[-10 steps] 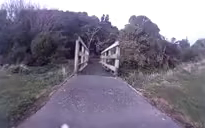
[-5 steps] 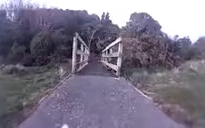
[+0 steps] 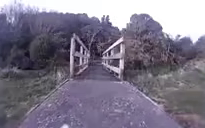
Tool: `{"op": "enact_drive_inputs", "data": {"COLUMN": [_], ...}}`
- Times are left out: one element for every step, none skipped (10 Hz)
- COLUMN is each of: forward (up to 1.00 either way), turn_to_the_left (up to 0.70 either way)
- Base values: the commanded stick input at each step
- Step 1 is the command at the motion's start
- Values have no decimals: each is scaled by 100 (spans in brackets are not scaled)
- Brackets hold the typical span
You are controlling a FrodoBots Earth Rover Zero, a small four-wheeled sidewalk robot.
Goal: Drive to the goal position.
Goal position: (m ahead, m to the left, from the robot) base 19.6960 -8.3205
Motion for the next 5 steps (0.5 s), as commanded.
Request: {"op": "enact_drive_inputs", "data": {"forward": [70,70,70,70,70], "turn_to_the_left": [0,0,-2,0,0]}}
